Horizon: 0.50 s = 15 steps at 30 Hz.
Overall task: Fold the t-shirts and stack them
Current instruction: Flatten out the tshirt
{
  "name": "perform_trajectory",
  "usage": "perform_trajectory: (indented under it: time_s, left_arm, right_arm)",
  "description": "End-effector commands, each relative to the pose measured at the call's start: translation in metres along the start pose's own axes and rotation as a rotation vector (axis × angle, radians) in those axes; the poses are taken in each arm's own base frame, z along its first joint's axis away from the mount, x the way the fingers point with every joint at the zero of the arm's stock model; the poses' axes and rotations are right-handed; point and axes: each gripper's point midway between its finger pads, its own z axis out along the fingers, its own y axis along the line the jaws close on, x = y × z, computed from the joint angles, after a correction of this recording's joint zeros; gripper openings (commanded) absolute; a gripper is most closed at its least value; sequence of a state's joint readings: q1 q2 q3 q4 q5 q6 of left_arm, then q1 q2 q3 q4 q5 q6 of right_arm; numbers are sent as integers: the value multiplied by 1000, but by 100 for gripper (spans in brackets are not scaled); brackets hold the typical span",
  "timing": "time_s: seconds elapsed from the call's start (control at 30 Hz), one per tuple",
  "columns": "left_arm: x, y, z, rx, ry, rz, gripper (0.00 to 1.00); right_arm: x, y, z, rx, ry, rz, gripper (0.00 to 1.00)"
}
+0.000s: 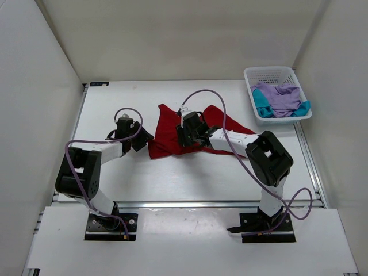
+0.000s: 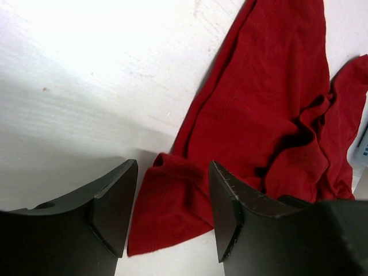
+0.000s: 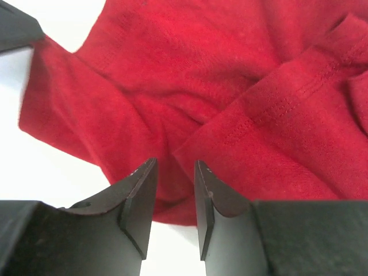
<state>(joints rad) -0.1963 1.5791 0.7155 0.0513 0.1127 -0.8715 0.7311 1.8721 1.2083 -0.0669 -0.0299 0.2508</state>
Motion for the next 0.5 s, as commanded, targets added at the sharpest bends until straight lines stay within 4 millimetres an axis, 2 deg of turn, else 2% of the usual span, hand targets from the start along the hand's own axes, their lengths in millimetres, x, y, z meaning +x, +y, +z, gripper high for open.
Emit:
perform_trajectory:
  time_s: [0.0,0.07,0.23,0.3,0.33,0.37,0.47]
  left_arm:
    - [-13,-19,3,41,-25,20,62]
    - [-11,-23,5,47,-17,24,60]
    - [-8,-27,8,46,-16,50,58]
    - [-6,-23,10,39,-11,46,50]
    - [-6,-21,11,32,-10,47,50]
    - [-9,-22,12,38,-16,44,47]
    - [-7,-21,13,34,-12,53,35]
  right_arm:
    - [-11,2,4,-3,-23,-21,30]
    - [-3,0,9,13,1,-21,30]
    - [3,1,15,21,17,-27,30]
    - [-2,-7,16,59,2,-21,29]
    - [-2,-5,16,51,4,-31,28]
    - [-3,-7,16,60,0,-28,26]
    - [-1,-1,16,57,6,-39,11]
